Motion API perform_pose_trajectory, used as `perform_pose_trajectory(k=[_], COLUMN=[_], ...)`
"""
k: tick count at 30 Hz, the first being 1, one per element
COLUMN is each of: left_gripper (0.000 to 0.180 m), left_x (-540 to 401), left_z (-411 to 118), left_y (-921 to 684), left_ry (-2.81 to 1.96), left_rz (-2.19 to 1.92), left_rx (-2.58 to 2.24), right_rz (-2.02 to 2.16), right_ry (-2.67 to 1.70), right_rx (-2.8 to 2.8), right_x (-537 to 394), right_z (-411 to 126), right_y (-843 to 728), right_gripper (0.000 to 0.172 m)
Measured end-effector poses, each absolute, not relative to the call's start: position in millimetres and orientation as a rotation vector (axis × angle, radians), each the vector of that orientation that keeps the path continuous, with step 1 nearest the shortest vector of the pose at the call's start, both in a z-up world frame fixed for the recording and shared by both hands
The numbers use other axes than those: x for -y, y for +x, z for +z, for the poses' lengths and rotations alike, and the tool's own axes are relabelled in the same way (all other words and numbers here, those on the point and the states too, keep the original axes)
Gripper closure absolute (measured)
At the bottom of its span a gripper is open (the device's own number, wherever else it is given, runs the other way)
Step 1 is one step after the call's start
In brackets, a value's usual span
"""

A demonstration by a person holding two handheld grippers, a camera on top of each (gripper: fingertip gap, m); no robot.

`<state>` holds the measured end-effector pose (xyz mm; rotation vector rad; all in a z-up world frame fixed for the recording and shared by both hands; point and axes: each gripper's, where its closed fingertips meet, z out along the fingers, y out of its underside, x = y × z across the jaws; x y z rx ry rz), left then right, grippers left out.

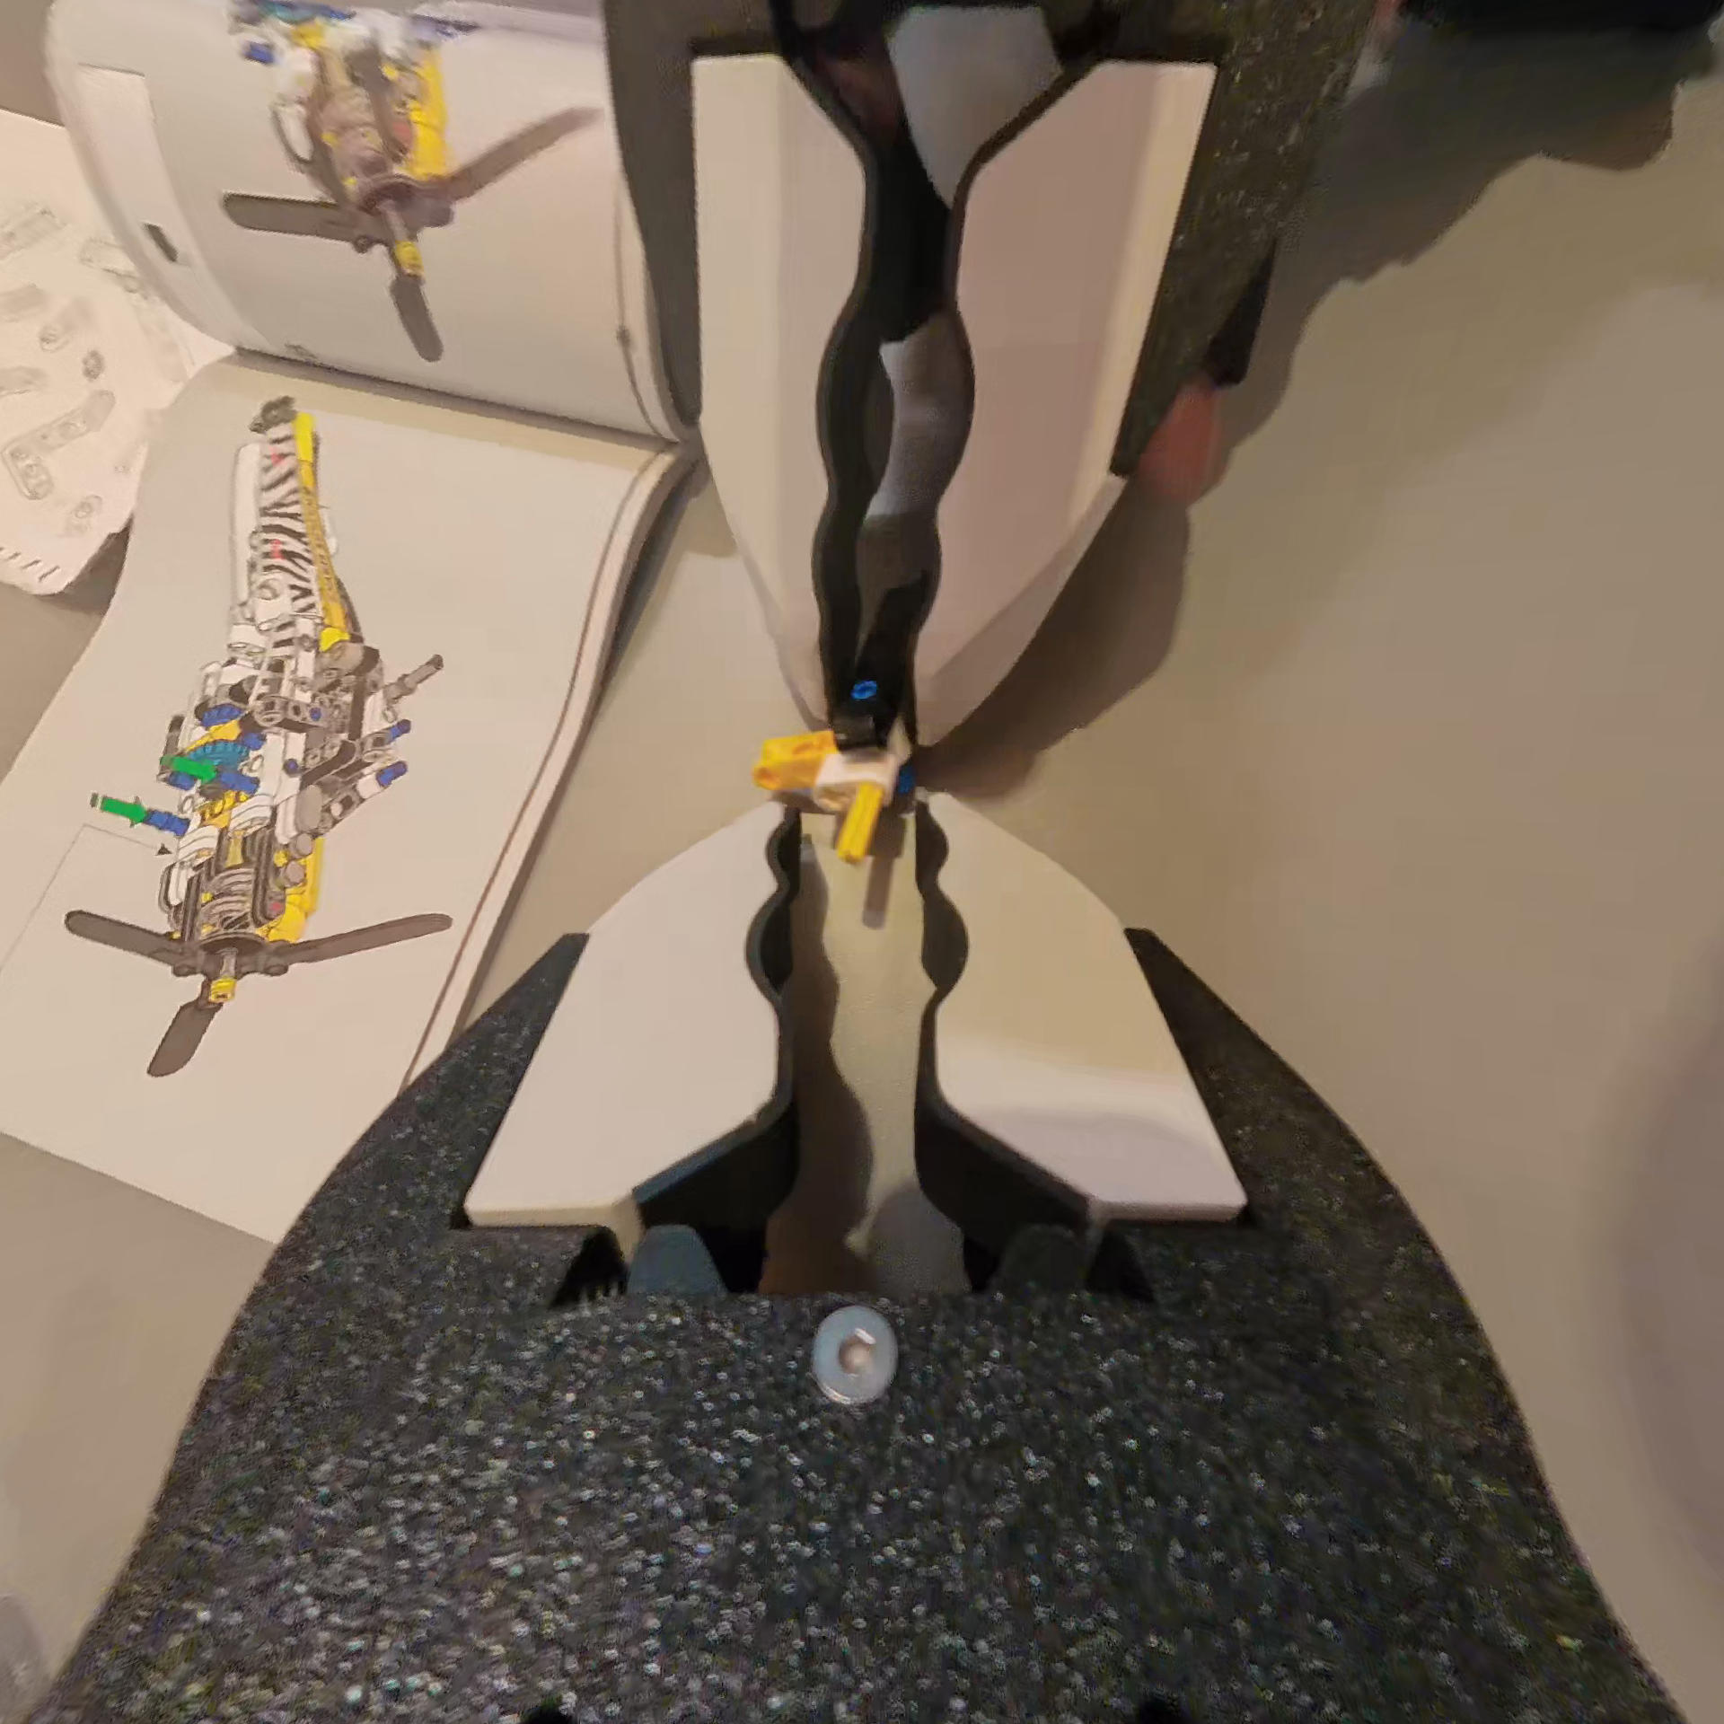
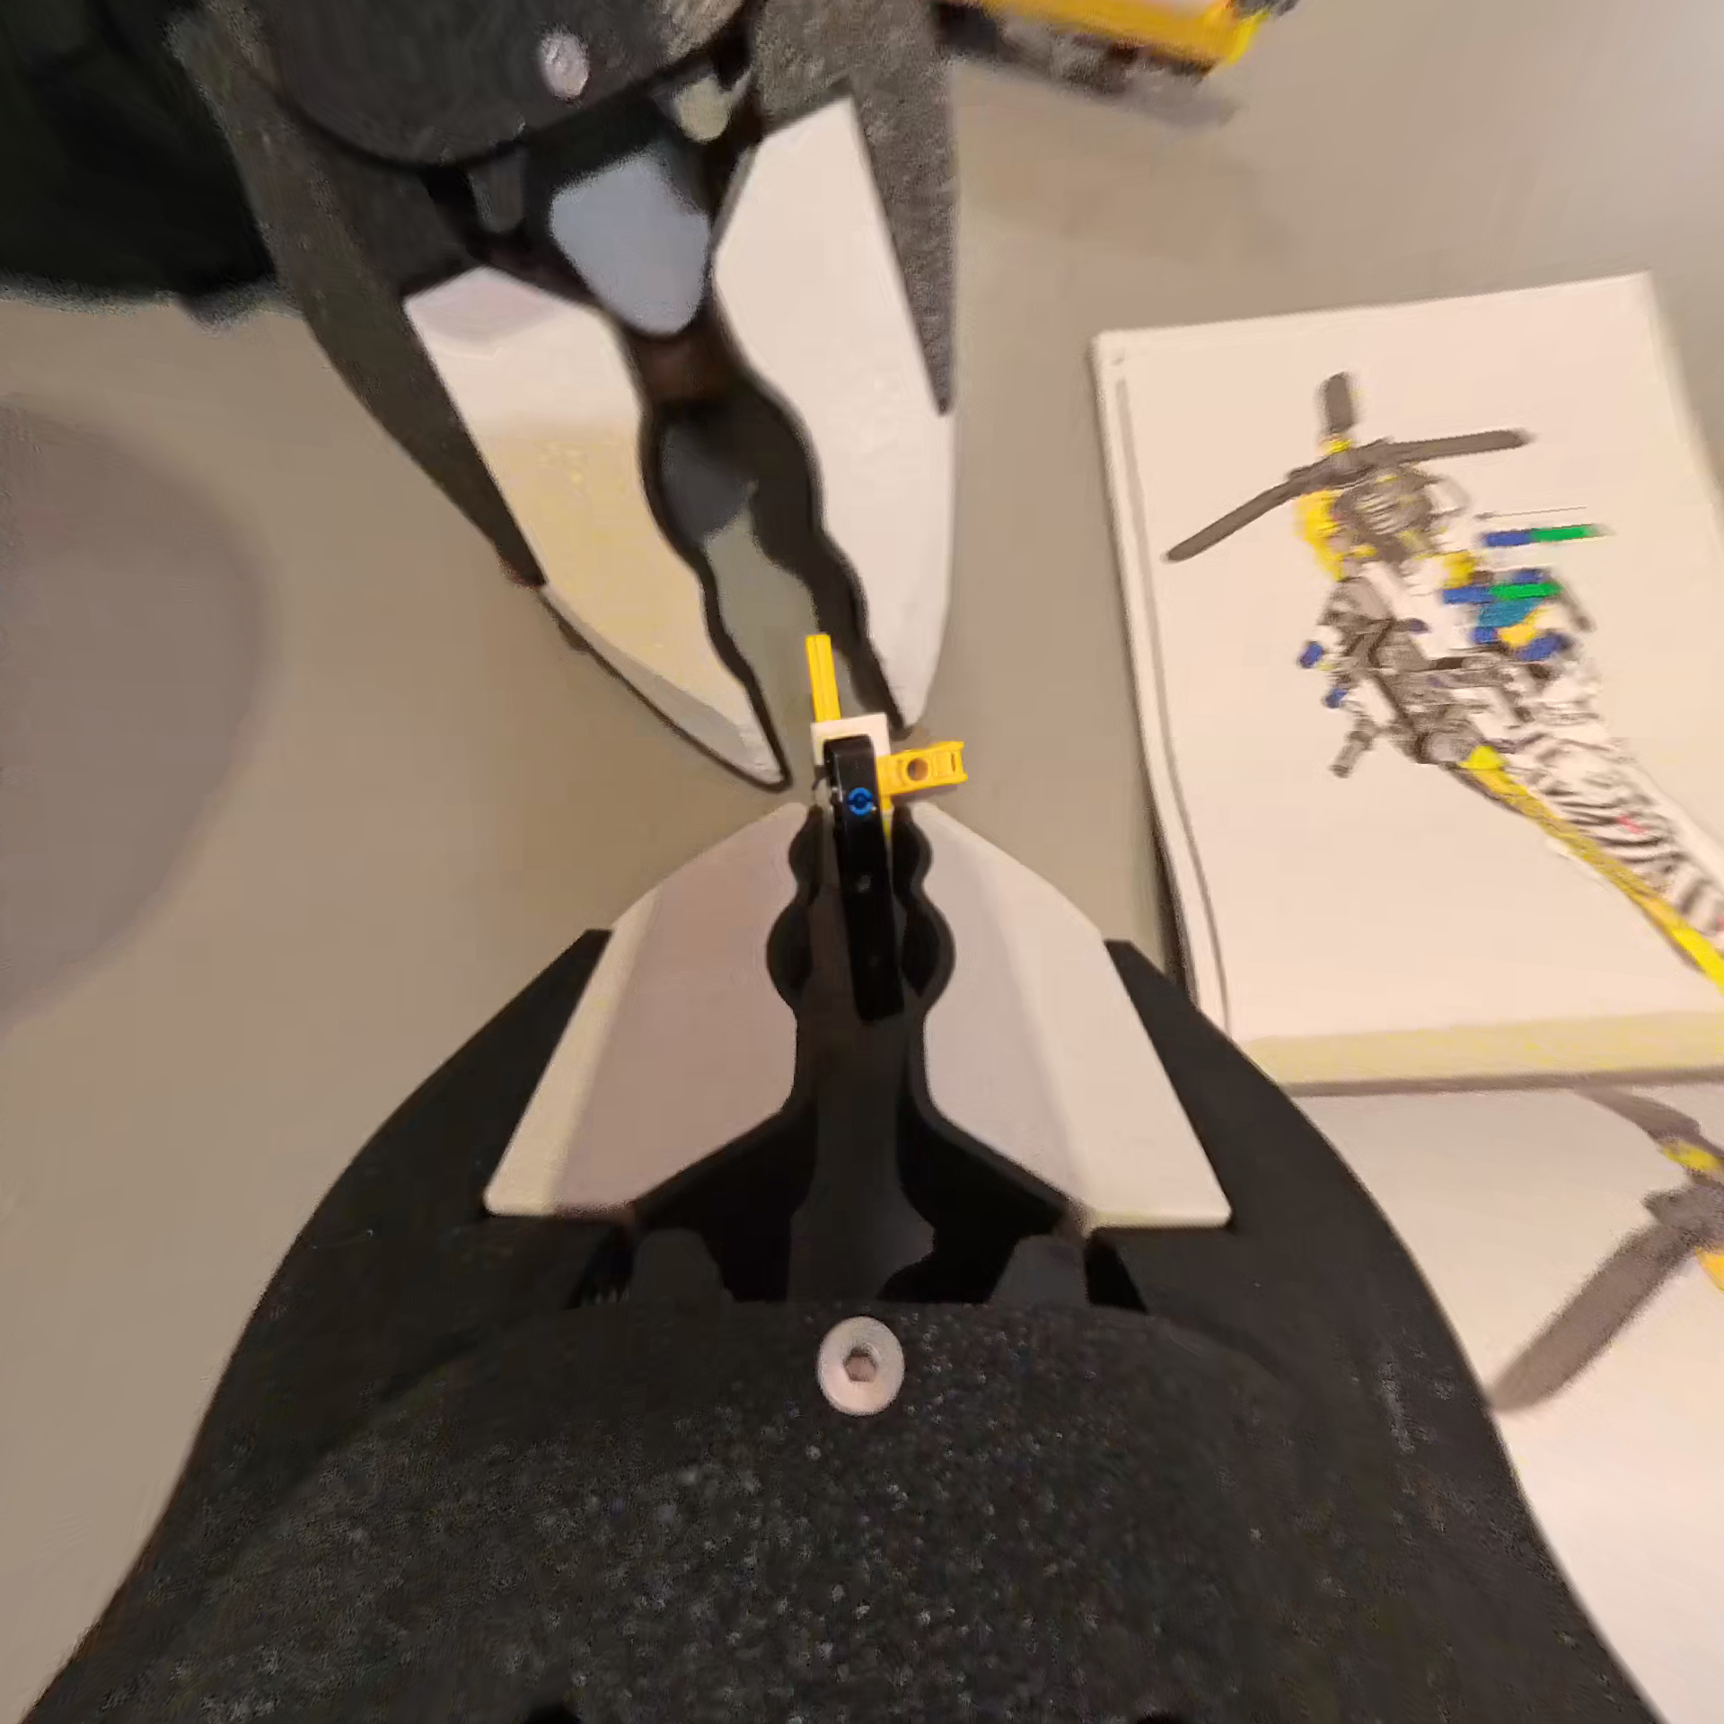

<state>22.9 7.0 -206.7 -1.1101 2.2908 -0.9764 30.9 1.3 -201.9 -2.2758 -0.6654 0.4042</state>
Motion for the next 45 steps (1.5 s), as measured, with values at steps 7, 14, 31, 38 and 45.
perform_pose_trajectory(k=[7, 14, 31, 38, 45], left_gripper=[0.149, 0.153, 0.175, 0.164, 0.158], left_x=[-11, -14, -12, -11, -3], left_z=[-170, -120, -109, -114, -120], left_y=[35, 43, 39, 42, 42], left_ry=[-1.308, -1.474, -1.441, -1.477, -1.493], left_rz=[-1.406, -2.007, -2.175, -2.110, -2.093], left_rx=[-2.002, -1.536, -1.428, -1.447, -1.526], right_rz=[0.728, 0.887, 1.038, 1.072, 1.062], right_ry=[-1.913, -1.692, -1.662, -1.628, -1.640], right_rx=[0.229, -0.030, 0.014, -0.026, -0.019], right_x=[-10, -17, -11, -11, -12], right_z=[-145, -119, -114, -111, -113], right_y=[43, 52, 37, 41, 38], right_gripper=[0.158, 0.158, 0.155, 0.164, 0.164])
